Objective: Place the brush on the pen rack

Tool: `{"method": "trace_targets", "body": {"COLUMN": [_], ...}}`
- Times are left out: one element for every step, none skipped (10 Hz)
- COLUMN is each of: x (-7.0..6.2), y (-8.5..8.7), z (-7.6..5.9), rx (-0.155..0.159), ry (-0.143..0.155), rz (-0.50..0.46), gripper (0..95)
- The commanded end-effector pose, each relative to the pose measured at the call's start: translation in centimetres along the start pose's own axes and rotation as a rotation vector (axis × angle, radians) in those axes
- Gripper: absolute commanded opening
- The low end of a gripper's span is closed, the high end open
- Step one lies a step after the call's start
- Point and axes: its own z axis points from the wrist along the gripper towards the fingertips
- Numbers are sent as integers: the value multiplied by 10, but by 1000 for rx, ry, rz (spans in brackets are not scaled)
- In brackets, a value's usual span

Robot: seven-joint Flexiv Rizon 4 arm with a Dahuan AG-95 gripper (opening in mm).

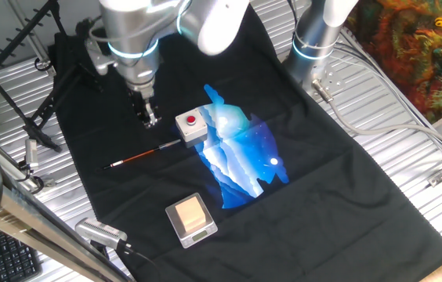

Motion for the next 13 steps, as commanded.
{"method": "trace_targets", "body": {"x": [-5,-7,-10,-13,-15,-17,-17,-17,-18,-19,-21,-21,-22], "y": [-1,-1,0,1,2,3,3,4,4,5,6,6,7], "z": [16,20,23,24,27,36,38,46,48,48,51,52,53], "rx": [2,3,7,4,4,4,4,5,8,7,8,8,7], "ry": [0,2,6,7,18,20,20,19,26,27,31,30,27], "rz": [3,4,5,7,6,5,6,9,10,13,16,16,18], "gripper": [0,0,0,0,0,0,0,0,0,0,0,0,0]}}
